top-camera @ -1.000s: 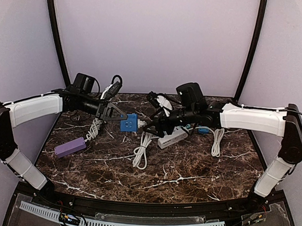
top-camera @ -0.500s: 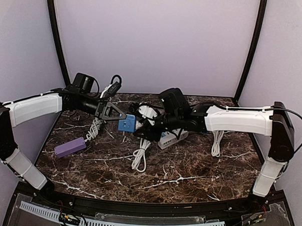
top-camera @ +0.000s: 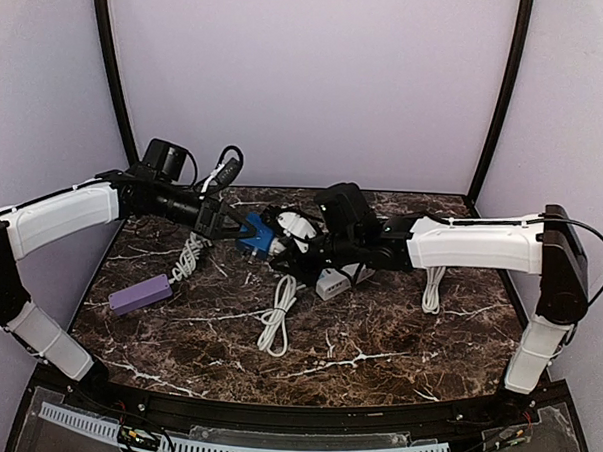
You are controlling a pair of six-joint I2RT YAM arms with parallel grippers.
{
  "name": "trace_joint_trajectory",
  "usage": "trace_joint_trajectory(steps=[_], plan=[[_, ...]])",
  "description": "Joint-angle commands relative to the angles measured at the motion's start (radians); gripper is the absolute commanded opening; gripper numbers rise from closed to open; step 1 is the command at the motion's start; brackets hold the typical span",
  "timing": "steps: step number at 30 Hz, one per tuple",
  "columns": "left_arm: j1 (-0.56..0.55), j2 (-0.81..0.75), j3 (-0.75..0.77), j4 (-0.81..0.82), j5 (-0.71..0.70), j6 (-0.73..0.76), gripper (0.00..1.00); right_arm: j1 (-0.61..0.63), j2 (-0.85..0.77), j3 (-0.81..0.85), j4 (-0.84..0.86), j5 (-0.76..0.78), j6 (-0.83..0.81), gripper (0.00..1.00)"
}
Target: Pull the plug off the socket
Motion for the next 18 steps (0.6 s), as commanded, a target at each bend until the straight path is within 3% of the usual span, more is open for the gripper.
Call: trace_joint_trajectory(steps=[1,4,8,18], plan=[[-0.001,-0.112,-0.021,0.023,-0.348,0.11,0.96,-0.031,-0.033,-0.007,0.031,0.01,0.215,0.0],[-0.003,-0.18,-0.085,0.105,-0.456,0.116,0.97,-0.068,-0.023,0.006,0.003,-0.017,0.295,0.0],[-0.042,-0.214,-0.152,0.201,-0.453,0.119,0.98,-0.091,0.001,0.039,-0.029,-0.036,0.355,0.0],[-0.171,-0.106,-0.138,0.184,-0.513,0.105,0.99,-0.087,0.058,0.123,-0.068,-0.063,0.424,0.0]])
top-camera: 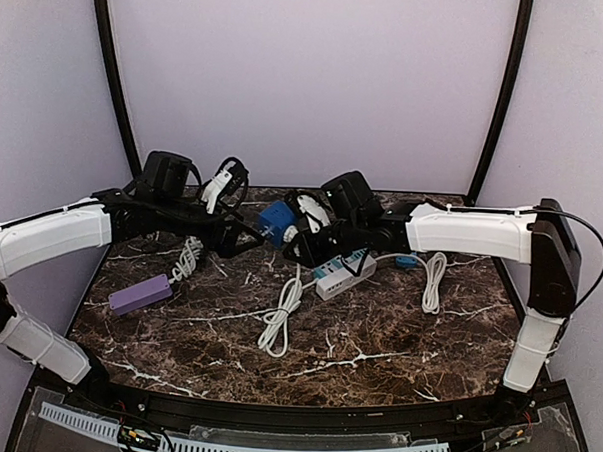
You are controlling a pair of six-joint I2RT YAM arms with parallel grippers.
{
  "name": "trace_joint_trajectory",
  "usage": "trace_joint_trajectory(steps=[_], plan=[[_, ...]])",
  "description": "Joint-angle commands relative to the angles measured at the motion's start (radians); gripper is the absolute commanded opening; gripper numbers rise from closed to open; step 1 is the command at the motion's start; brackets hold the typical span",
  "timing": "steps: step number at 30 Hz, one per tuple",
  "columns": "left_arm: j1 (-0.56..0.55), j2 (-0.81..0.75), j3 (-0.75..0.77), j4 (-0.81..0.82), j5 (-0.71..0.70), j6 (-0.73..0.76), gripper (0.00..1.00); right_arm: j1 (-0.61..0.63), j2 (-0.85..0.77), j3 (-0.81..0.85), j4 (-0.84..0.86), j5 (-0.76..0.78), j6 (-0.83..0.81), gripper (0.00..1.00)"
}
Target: Pull the plug off the socket
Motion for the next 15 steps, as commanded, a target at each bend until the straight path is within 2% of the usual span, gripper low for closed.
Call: trace_joint_trajectory(steps=[1,15], plan=[[-0.03,0.026,-0.005,0.012,-0.039,-0.01,0.99,0.011,0.017,0.058,0.041,-0.034,0.053,0.0],[-0.031,0.038,-0.018,0.054,-0.076,-0.065,0.99,0.069,0.08,0.147,-0.013,-0.023,0.014,0.0]])
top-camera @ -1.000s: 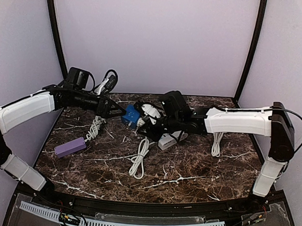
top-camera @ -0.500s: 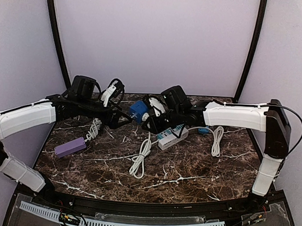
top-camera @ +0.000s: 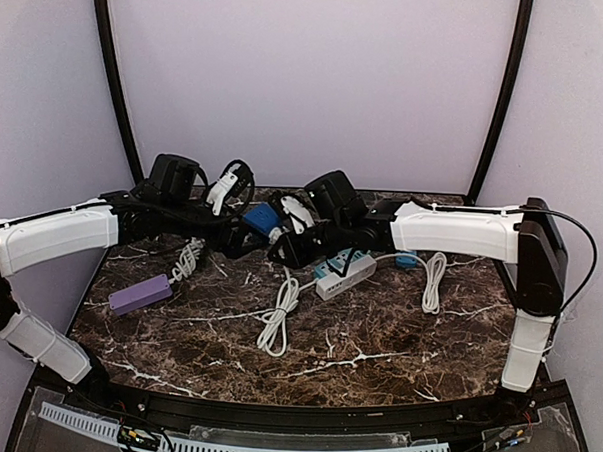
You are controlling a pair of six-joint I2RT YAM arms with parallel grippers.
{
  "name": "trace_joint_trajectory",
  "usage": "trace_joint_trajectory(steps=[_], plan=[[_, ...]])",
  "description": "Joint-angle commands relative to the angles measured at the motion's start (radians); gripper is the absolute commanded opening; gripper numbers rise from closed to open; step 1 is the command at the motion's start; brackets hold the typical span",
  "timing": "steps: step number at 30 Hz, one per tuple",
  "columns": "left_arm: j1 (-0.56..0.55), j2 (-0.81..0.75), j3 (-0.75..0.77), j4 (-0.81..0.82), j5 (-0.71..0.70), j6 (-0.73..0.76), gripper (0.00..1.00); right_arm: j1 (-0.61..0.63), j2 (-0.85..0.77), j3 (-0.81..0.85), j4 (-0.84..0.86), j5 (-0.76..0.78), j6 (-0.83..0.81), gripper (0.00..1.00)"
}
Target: Pull the plug off the socket
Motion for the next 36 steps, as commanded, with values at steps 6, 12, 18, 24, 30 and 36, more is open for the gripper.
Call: trace_joint_trajectory(steps=[6,12,18,24,30,36], plan=[[-0.002,-0.005,-0.018,0.023,-0.022,-0.032,0.96,0.036,0.024,0.065,0.008,-0.002,-0.021,0.0],[-0.002,0.005,-0.01,0.016,-0.033,-0.035,0.82,0.046,0.032,0.077,-0.014,0.031,-0.038,0.0],[-0.002,0.015,-0.007,0.011,-0.049,-0.044,0.8,0.063,0.049,0.112,-0.04,0.071,-0.055,0.0],[-0.002,0.014,-0.006,0.001,-0.079,-0.044,0.73,0.068,0.063,0.132,-0.048,0.076,-0.054,0.0],[-0.002,0.015,-0.003,-0.004,-0.09,-0.041,0.56,0.07,0.066,0.136,-0.058,0.097,-0.052,0.0],[-0.001,0.018,0.003,-0.016,-0.092,-0.037,0.47,0.069,0.065,0.132,-0.061,0.097,-0.072,0.0]])
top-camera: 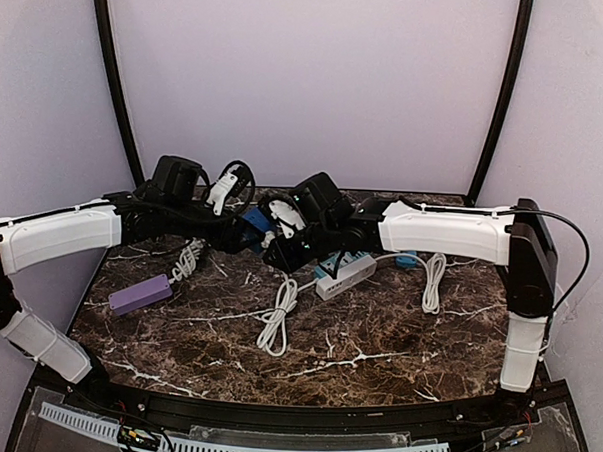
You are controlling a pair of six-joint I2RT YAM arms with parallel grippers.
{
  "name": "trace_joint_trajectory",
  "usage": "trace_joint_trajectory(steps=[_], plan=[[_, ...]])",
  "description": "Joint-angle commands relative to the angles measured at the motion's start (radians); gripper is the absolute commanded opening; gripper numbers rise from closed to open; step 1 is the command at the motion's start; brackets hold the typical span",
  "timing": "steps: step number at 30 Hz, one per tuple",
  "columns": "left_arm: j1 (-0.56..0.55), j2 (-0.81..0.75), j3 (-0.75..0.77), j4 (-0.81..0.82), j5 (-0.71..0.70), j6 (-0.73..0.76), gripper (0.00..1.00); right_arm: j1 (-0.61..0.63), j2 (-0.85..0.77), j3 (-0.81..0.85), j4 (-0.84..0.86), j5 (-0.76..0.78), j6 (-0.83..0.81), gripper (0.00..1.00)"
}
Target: Pull the plug off the socket
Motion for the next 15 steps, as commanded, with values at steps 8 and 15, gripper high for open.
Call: trace_joint_trajectory(steps=[8,15], plan=[[0.011,-0.002,0.032,-0.07,0.106,0.076,0.35,0.02,-0.084,-0.106,0.141,-0.155,-0.173,0.0],[0.015,0.004,0.038,-0.077,0.114,0.079,0.32,0.021,-0.104,-0.125,0.176,-0.153,-0.157,0.0]])
